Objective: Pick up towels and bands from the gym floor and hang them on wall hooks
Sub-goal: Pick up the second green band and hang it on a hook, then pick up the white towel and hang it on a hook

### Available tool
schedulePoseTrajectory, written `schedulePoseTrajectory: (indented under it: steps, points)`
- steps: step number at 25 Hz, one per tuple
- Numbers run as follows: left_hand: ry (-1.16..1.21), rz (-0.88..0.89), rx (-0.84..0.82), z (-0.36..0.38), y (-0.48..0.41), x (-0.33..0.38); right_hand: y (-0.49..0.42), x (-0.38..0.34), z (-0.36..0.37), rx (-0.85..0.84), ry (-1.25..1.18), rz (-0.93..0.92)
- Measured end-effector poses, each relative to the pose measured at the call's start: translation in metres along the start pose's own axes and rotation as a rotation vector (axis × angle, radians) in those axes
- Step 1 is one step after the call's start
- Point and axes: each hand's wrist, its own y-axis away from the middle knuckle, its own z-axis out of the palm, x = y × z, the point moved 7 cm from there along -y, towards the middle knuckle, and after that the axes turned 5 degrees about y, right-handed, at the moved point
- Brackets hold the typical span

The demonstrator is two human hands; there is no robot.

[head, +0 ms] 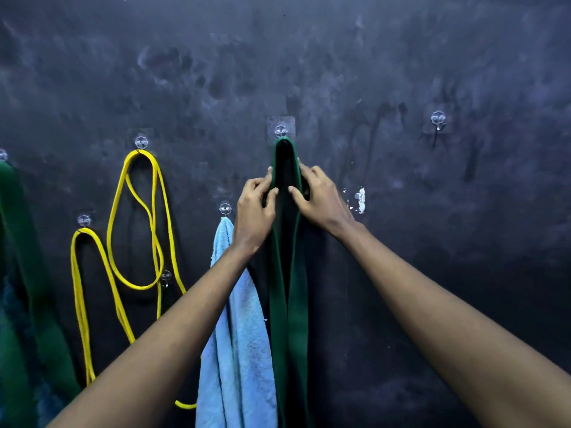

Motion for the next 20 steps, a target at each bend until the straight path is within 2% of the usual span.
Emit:
schedulePoseTrajectory:
  steps: [5,9,12,14,16,18,20]
  points:
    - [-0.005,-0.181,-0.138,0.003,0.022,-0.003,0.031,0.004,-0.014,-0.071,-0.018,0.076]
    - [0.018,-0.391,-0.074,-0.006,0.069,-0.024,0.077,0.024,-0.044,-0.096,0.043,0.089]
    - [-0.085,-0.319,-0.061,-0.011,0.113,-0.005,0.122,0.051,-0.075,-0.138,0.12,0.115]
    - [-0.13,-0.207,-0.198,0.003,0.14,0.021,0.158,0.079,-0.105,-0.165,0.169,0.18]
    - [-0.144,-0.164,-0.417,0.034,0.169,0.04,0.2,0.109,-0.138,-0.193,0.214,0.264]
    - [-0.109,-0.188,-0.635,0.072,0.198,0.058,0.249,0.14,-0.17,-0.247,0.254,0.361]
    - [-0.064,-0.25,-0.776,0.107,0.218,0.076,0.295,0.166,-0.2,-0.312,0.285,0.446]
